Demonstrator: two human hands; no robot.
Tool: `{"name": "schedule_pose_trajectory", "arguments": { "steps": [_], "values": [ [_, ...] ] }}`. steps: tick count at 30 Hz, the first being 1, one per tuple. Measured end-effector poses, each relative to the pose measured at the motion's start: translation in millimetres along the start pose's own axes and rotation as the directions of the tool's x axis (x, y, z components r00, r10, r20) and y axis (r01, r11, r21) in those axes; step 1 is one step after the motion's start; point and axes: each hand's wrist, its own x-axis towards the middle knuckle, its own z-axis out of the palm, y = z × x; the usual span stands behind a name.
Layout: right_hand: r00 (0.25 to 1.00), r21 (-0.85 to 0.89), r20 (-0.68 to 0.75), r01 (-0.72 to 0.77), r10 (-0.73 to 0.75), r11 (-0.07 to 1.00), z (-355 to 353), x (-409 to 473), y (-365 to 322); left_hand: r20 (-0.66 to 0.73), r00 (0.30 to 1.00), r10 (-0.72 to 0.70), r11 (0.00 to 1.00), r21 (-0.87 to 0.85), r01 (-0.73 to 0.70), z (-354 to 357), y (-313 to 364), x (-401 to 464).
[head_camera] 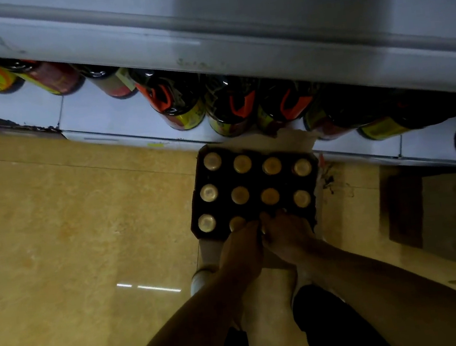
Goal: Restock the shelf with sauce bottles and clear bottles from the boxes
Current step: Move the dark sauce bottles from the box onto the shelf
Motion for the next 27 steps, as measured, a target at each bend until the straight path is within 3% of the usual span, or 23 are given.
{"name": "schedule_pose_trajectory", "arguments": {
  "steps": [5,12,23,27],
  "values": [
    [0.996,0.044,-0.052,0.069,-0.067,0.997,-37,-29,-1,0.049,0.999,0.016,1.000,-0.014,-0.016,-12,13,-19],
    [0.978,0.025,-0.143,0.158,-0.152,0.987,-112,-78,-19,-0.024,0.995,0.094,0.994,-0.046,-0.095,-48,62,-59],
    [0.915,-0.040,-0.308,0.262,-0.261,0.964,-264,-158,-67,-0.117,0.930,0.349,0.918,-0.156,-0.365,-149,152,-146],
    [0.901,-0.054,-0.332,0.279,-0.281,0.959,-313,-187,-85,-0.126,0.926,0.356,0.922,-0.112,-0.370,-181,176,-171]
  ]
}}
